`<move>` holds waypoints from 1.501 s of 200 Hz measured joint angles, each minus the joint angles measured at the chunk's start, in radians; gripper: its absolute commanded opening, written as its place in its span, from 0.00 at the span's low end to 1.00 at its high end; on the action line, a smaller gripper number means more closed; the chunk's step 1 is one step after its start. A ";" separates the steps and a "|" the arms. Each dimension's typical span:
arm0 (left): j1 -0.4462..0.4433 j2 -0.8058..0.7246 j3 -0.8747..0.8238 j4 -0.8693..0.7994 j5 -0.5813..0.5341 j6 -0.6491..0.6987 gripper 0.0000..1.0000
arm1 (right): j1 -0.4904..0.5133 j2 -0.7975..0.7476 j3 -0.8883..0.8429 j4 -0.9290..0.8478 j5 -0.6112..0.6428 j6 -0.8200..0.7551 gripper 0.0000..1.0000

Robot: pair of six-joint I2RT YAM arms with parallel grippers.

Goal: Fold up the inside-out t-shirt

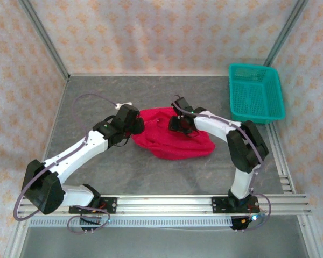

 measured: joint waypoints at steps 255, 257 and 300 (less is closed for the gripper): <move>-0.049 -0.123 -0.146 0.171 0.201 -0.042 0.81 | -0.099 -0.284 0.375 -0.304 -0.082 -0.047 0.00; -0.055 -0.115 -0.144 0.180 0.203 -0.040 0.81 | -0.103 -0.281 0.369 -0.303 -0.086 -0.043 0.00; -0.142 0.101 -0.024 0.320 0.275 -0.002 0.87 | -0.133 -0.235 0.307 -0.295 -0.124 -0.014 0.00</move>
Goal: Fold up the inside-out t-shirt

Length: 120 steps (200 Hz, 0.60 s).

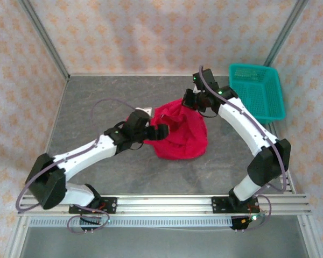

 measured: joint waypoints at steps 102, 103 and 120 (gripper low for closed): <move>-0.026 0.471 0.494 -0.258 -0.134 0.090 0.00 | -0.048 -0.037 -0.004 0.007 -0.033 -0.009 0.00; -0.026 0.472 0.499 -0.266 -0.137 0.098 0.00 | -0.049 -0.038 -0.004 0.007 -0.033 -0.010 0.00; -0.026 0.459 0.551 -0.341 -0.160 0.110 0.00 | -0.077 -0.050 -0.003 -0.002 -0.038 -0.024 0.00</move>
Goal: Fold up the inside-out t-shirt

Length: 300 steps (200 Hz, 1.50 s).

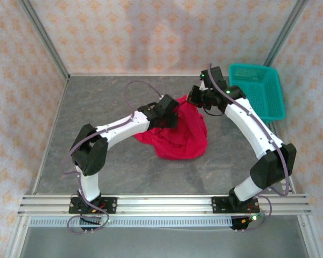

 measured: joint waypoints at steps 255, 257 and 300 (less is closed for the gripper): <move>0.169 -0.159 0.320 -0.306 0.121 -0.069 0.00 | 0.184 -0.181 -0.415 0.425 -0.176 0.105 0.72; 0.169 -0.157 0.325 -0.311 0.121 -0.069 0.00 | 0.188 -0.179 -0.416 0.431 -0.176 0.106 0.72; 0.183 -0.161 0.371 -0.345 0.140 -0.071 0.00 | 0.229 -0.073 -0.417 0.601 -0.182 0.154 0.72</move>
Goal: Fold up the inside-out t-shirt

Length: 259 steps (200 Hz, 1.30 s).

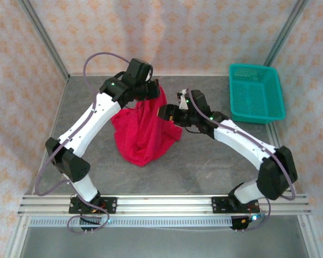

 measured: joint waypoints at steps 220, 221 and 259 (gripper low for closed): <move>-0.058 0.589 0.478 -0.037 0.099 -0.085 0.64 | -0.308 -0.269 -0.372 -0.267 0.352 0.045 0.46; -0.057 0.580 0.470 -0.039 0.093 -0.080 0.64 | -0.308 -0.269 -0.370 -0.270 0.354 0.044 0.46; -0.025 0.156 -0.039 -0.035 -0.066 -0.005 0.62 | -0.260 -0.268 -0.230 -0.364 0.460 -0.026 0.53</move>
